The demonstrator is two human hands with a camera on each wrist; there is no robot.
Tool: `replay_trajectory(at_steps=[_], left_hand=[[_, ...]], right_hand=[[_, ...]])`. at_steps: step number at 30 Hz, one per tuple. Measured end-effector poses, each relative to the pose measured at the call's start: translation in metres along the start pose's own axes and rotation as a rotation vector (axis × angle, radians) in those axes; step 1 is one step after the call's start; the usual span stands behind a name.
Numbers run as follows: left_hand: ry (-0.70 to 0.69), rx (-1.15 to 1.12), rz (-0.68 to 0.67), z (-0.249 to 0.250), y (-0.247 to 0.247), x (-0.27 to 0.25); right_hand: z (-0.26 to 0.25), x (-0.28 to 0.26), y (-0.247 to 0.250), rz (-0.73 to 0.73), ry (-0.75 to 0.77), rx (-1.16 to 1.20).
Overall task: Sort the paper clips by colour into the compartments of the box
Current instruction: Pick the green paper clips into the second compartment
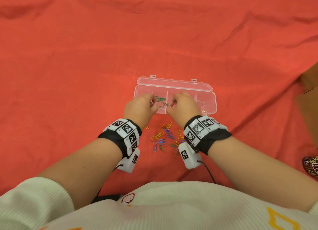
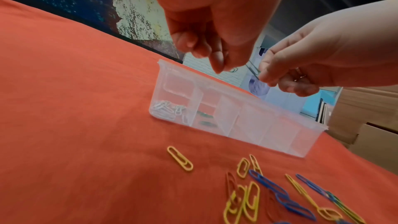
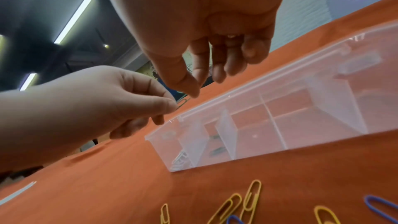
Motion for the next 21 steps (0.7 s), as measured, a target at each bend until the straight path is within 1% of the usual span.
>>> replay_trajectory(at_steps=[4,6,9,12,15,17,19,21], left_hand=[[0.010,0.072,0.012,0.002,-0.001,0.009],[0.001,0.101,-0.009,0.003,-0.002,0.010],[0.007,0.054,-0.017,0.000,-0.001,0.006],[-0.001,-0.023,0.003,-0.004,0.000,-0.003],[-0.039,-0.034,-0.044,-0.008,-0.007,-0.016],[-0.082,-0.007,-0.106,-0.010,-0.015,-0.027],[-0.144,0.044,-0.185,-0.012,-0.025,-0.037],[-0.188,0.111,-0.295,-0.013,-0.036,-0.047]], right_hand=[[-0.002,0.009,-0.003,-0.013,-0.003,-0.103],[-0.002,0.010,-0.001,-0.025,0.006,-0.089],[0.002,0.005,0.003,-0.044,0.026,-0.057],[0.012,-0.005,0.007,0.025,0.049,-0.001],[0.027,-0.021,0.012,0.083,0.068,0.063],[0.038,-0.035,0.015,0.034,0.085,0.082],[0.050,-0.049,0.012,-0.087,0.090,0.076],[0.061,-0.061,0.005,-0.218,0.064,0.063]])
Point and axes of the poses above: each hand's wrist, its own x-axis towards the middle knuckle, its own y-axis out of the back of the hand, z = x × y, the point moved 2 cm from there along x, towards the middle knuckle, and after that the axes turned 14 degrees about y, right-handed, at the moved point
